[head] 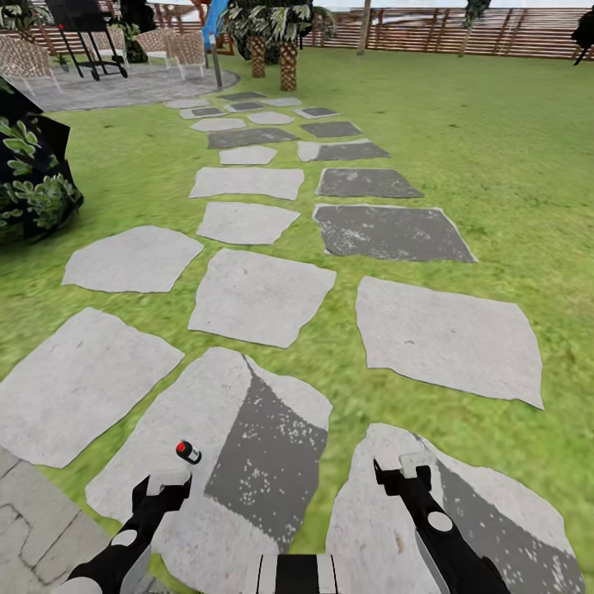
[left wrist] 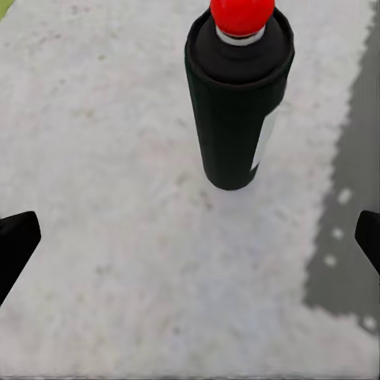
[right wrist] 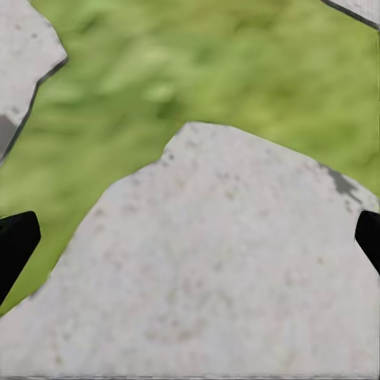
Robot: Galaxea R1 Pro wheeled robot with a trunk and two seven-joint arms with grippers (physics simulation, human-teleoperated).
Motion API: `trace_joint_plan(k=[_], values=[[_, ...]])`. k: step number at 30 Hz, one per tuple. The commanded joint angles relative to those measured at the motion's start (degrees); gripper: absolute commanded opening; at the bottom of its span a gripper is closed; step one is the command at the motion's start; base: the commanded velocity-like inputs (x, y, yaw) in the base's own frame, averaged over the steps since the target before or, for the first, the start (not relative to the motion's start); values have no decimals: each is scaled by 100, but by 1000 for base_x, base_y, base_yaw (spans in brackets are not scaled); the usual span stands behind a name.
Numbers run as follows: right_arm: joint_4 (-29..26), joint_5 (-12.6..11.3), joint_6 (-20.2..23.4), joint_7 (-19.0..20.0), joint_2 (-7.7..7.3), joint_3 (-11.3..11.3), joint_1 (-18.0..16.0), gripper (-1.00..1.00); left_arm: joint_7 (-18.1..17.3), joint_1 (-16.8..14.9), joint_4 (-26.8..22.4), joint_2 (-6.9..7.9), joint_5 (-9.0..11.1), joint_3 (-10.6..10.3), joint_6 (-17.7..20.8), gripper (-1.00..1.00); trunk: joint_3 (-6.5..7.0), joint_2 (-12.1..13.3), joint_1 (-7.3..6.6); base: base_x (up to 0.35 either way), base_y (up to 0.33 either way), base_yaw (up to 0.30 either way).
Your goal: Pick up the pesticide atomizer in the garden and spray insectifuge to fully cover both potted plants in the garden.
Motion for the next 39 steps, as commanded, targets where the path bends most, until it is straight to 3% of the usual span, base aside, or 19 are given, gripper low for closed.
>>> trace_joint_plan(k=[1,7,39], values=[[3,55,-18,-2,1,-10,-2,100,-4,-3,5,-2,-58,43,-21,100,-33,-3,1,0,0,0],[3,55,-23,-2,-2,-11,-2,100,-9,-3,10,-5,-59,42,-27,100,-109,-5,6,0,0,0],[3,55,-24,-2,-4,-11,-2,100,-2,-3,5,-5,-59,42,-33,100,-113,-5,6,94,-15,0]])
